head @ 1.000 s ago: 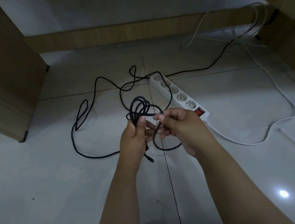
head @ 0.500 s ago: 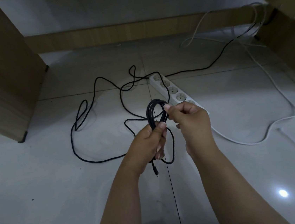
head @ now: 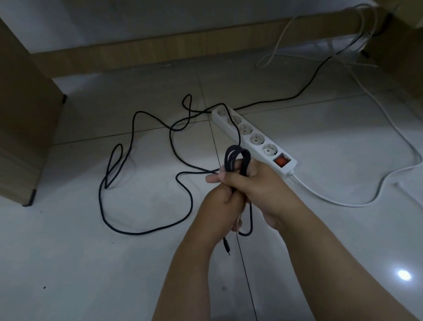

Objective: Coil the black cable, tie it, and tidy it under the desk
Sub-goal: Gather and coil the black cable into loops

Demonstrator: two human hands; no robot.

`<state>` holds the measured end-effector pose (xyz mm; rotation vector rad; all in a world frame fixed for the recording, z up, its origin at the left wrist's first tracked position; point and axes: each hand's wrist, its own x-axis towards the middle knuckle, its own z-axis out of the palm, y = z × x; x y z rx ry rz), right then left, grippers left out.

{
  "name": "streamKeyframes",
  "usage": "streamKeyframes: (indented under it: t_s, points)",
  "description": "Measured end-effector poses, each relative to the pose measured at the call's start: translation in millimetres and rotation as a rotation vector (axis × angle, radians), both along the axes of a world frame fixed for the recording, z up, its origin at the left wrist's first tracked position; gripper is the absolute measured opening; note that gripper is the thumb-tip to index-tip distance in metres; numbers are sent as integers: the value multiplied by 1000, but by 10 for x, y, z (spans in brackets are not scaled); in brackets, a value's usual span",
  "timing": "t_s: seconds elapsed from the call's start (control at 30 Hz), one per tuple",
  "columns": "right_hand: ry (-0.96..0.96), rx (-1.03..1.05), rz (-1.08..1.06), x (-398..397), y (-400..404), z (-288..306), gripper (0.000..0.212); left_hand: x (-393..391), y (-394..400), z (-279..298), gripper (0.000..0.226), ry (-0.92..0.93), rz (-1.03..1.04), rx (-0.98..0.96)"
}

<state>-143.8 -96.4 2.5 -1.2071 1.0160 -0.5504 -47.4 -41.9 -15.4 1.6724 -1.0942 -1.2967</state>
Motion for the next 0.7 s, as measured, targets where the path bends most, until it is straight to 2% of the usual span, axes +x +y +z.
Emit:
streamKeyframes:
  t_s: [0.13, 0.37, 0.53, 0.63, 0.7]
  points:
    - [-3, 66, 36, -22, 33, -88, 25, -8, 45, -33, 19, -103, 21, -33]
    - [2, 86, 13, 55, 62, 6, 34, 42, 131, -32, 16, -37, -21, -24]
    - [-162, 153, -152, 158, 107, 37, 25, 158, 238, 3, 35, 70, 7, 1]
    - [-200, 148, -253, 205, 143, -10, 24, 256, 289, 37, 61, -33, -58, 50]
    - [-227, 127, -314, 188, 135, -32, 22, 341, 321, 66, 70, -119, -100, 83]
